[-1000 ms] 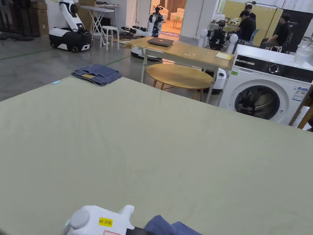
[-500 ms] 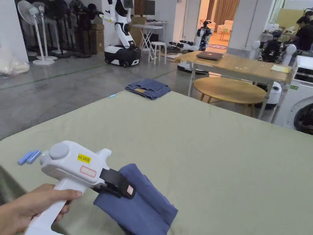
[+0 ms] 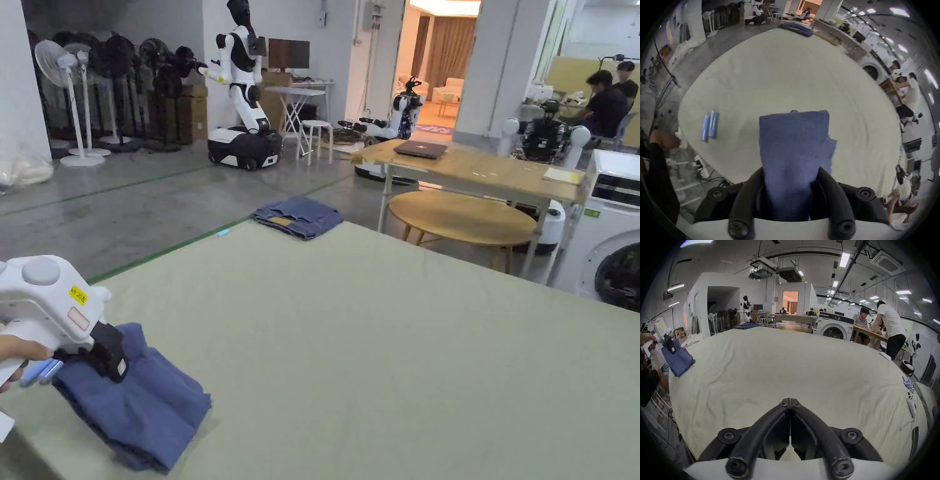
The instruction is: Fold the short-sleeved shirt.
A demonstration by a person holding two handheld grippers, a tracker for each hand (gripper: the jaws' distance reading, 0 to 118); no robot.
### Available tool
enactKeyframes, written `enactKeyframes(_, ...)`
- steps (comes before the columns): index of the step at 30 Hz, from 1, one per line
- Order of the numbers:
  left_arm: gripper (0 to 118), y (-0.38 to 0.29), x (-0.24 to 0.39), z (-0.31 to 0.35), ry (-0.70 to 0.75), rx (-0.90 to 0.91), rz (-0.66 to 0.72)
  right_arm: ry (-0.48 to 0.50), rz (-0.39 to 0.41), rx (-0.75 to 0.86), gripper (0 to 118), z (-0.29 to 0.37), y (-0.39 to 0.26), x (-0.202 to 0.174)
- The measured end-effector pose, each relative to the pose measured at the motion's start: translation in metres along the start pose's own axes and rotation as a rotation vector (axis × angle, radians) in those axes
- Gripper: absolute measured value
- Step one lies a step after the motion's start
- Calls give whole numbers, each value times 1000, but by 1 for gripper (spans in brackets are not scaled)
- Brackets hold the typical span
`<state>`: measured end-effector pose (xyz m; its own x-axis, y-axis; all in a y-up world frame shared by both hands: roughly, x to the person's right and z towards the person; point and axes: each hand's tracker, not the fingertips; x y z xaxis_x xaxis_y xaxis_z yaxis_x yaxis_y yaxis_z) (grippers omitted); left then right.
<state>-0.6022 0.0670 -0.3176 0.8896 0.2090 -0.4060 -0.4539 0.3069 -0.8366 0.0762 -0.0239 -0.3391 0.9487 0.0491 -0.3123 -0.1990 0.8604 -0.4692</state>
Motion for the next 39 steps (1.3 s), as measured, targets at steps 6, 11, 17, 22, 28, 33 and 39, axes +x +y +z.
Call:
enactKeyframes(6, 28, 3, -5, -8, -13, -39, 32, -9, 4, -21, 0, 0, -2, 2)
enactKeyframes(11, 50, 3, -14, 24, 46, 10, 24, -8, 16, -18, 0, 1, 0, 3)
enactKeyframes(17, 50, -7, -6, 44, 129, 143, -20, 7, 12, -10, 0, 0, 2, -1)
enactKeyframes(22, 50, -39, 47, 14, -22, 227, -120, 0, -9, 11, 0, 0, 2, 0)
enactKeyframes(28, 49, -98, 152, -27, -159, 448, -239, -22, -36, 38, 0, 6, 9, 12)
enactKeyframes(33, 42, -148, 247, -52, -193, 619, -351, -60, -61, 75, 0, 15, 16, 30)
enactKeyframes(39, 23, -185, 336, -75, -142, 813, -450, -115, -104, 121, 0, 25, 25, 54)
